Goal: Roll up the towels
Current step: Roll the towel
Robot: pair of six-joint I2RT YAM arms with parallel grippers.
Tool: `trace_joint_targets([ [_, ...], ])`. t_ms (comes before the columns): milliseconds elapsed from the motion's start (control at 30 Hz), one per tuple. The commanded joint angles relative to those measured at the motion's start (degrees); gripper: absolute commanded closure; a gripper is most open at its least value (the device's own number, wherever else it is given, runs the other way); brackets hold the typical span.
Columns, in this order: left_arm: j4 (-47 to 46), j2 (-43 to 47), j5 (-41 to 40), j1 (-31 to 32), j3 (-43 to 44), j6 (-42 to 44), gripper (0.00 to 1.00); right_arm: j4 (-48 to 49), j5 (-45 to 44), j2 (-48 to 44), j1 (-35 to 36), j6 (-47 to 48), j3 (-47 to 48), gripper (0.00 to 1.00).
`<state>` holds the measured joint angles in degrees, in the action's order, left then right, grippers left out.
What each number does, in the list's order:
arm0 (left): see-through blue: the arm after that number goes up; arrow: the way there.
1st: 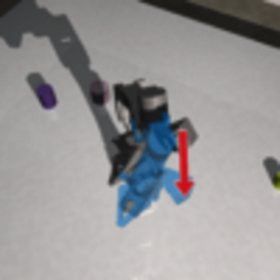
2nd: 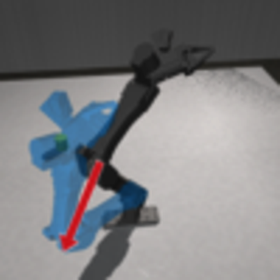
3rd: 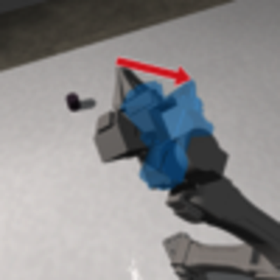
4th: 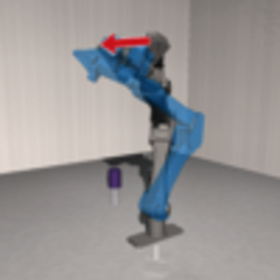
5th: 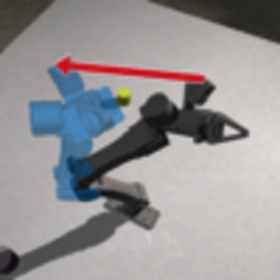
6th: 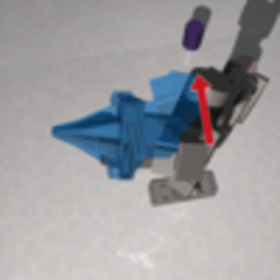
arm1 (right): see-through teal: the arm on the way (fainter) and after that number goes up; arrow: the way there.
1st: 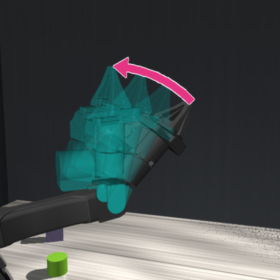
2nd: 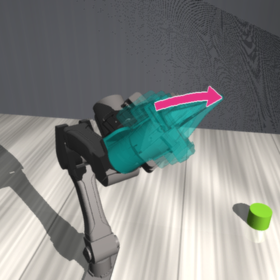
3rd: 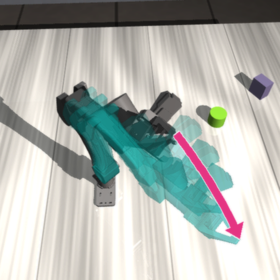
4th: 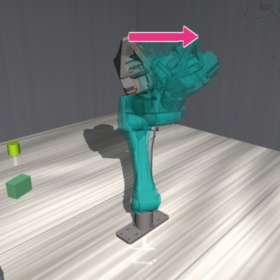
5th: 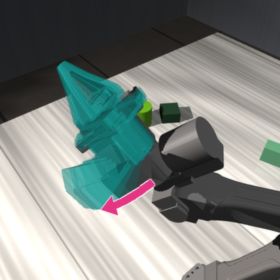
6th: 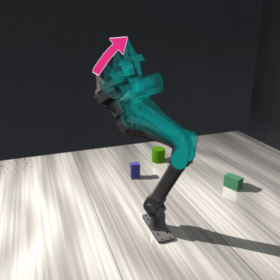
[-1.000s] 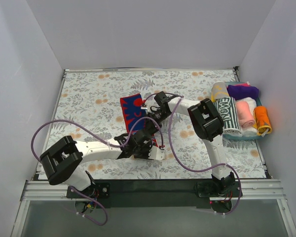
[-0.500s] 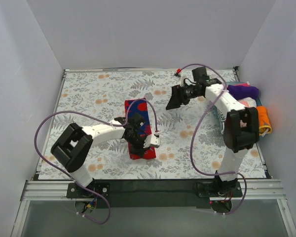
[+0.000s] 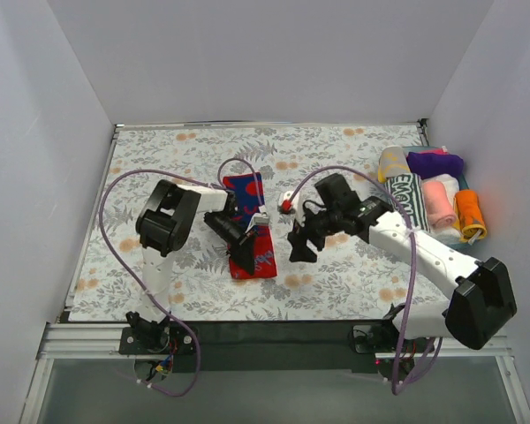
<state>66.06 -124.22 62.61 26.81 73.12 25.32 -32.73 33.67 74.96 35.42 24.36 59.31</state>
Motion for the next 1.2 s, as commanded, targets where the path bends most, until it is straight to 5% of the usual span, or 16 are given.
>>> trace_joint_targets([
  [0,4.50,-3.82,0.23,-1.14,3.68,6.31,0.96,6.00,-10.09,1.23,9.11,2.98,-2.26,0.36],
  [200,6.18,-7.78,-1.08,-2.37,5.10,8.16,0.95,13.04,-20.20,11.59,19.75,5.34,-1.48,0.43],
  [567,4.95,-10.60,-1.08,-3.60,5.98,8.17,0.93,20.69,-27.25,22.24,27.86,10.18,-2.53,0.48],
  [667,5.22,-11.21,-1.09,-3.87,7.03,8.08,0.93,21.39,-27.78,24.70,28.21,11.06,-2.18,0.60],
  [700,5.22,-11.22,-1.00,-4.04,7.38,8.16,0.92,21.39,-27.96,25.75,28.21,11.15,-2.18,0.76],
  [767,5.74,-10.95,-0.82,-4.31,7.56,8.43,0.90,21.22,-27.96,26.64,28.21,11.76,-2.61,0.87],
  [800,5.83,-10.69,-0.65,-4.31,7.56,8.52,0.87,20.87,-27.87,26.56,28.21,11.85,-2.79,0.98],
  [1000,5.13,-2.10,-0.03,-6.06,5.02,8.25,0.61,14.30,-18.41,24.27,26.29,11.15,-2.10,0.99],
  [1167,6.01,6.26,-0.64,-10.89,3.78,7.81,0.56,6.55,-8.73,25.93,22.60,8.95,2.91,0.99],
])
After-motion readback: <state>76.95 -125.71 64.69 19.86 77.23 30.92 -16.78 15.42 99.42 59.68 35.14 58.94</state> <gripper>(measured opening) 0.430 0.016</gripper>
